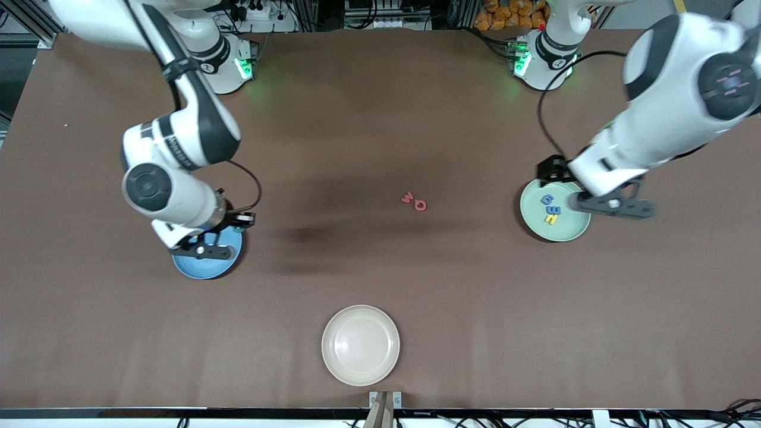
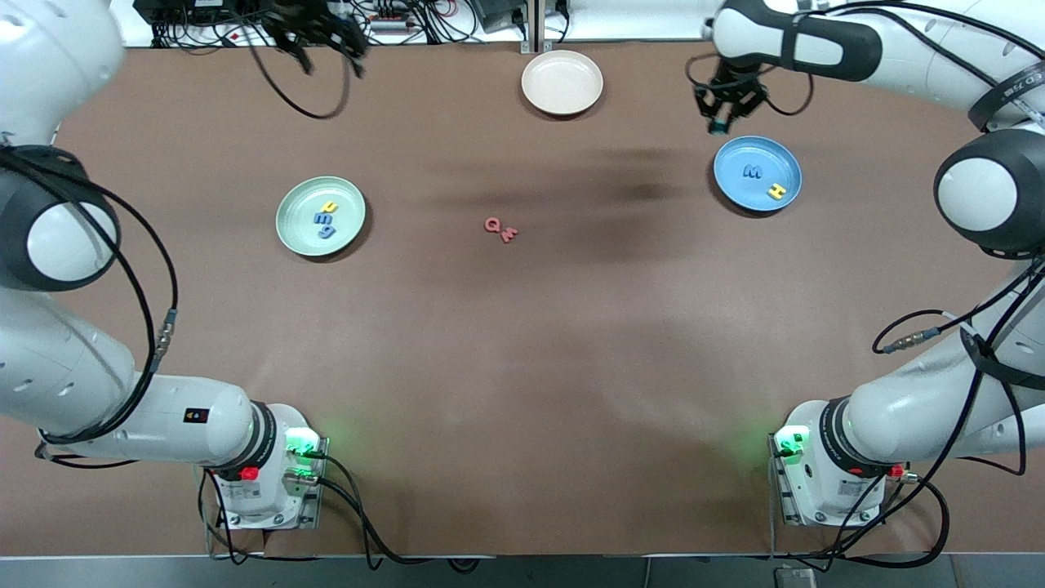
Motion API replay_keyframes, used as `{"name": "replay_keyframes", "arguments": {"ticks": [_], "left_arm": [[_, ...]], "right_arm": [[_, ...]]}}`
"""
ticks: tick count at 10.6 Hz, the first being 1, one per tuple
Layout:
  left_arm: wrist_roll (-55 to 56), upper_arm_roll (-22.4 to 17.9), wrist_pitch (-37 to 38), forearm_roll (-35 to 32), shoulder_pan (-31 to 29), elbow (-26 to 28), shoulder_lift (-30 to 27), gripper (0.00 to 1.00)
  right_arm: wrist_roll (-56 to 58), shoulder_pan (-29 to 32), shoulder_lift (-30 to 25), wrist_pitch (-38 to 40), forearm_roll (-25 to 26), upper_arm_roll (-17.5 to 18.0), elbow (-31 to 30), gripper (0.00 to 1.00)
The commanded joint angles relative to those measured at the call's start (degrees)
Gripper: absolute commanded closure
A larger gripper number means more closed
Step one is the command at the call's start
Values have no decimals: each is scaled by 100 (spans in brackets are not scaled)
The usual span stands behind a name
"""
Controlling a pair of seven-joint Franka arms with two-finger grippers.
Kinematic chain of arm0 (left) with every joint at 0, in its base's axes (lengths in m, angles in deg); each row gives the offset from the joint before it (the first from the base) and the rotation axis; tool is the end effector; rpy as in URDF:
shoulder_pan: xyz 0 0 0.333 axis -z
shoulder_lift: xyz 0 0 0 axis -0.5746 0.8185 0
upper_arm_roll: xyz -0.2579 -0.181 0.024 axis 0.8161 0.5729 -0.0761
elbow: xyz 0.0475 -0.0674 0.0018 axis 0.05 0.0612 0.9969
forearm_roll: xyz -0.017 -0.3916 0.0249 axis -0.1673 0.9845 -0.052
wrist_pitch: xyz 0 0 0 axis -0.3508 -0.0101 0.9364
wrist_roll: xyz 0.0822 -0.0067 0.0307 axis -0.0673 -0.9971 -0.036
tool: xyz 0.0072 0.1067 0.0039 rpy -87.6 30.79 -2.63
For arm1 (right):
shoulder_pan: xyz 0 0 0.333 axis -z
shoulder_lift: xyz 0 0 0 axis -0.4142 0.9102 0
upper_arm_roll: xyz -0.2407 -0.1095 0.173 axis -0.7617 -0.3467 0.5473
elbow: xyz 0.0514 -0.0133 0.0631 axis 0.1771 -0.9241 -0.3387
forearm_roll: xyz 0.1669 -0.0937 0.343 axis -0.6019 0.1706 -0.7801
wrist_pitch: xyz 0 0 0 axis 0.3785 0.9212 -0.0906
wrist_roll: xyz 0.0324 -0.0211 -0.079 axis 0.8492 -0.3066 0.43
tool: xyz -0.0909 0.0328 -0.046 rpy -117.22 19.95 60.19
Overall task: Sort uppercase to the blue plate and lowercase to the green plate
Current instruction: 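Carry the R to the blue plate while the left gripper approaches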
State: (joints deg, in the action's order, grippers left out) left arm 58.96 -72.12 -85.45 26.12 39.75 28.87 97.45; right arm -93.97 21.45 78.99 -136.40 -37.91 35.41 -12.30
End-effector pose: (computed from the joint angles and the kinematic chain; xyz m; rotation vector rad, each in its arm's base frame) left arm 0.5754 -0.2146 0.4955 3.0425 -0.3450 -0.1620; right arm 0.6089 0.1445 0.3360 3.0849 -0.1295 -0.3217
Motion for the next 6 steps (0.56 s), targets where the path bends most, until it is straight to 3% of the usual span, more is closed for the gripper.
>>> {"name": "replay_keyframes", "arguments": {"ticks": [1,3,6], "left_arm": [[37,433,-549,-96,-20,186,400,0],[824,872,-1522,-149,50,756,585,0],[2073,1417,-2843,-1008,261,1312,1076,0]], "right_arm": [[467,20,93,-252,-74,-308,-369,100],[468,47,374,-899,-21,-484,-675,100],[486,38,629,-1245,-30,-608,-747,100]]}}
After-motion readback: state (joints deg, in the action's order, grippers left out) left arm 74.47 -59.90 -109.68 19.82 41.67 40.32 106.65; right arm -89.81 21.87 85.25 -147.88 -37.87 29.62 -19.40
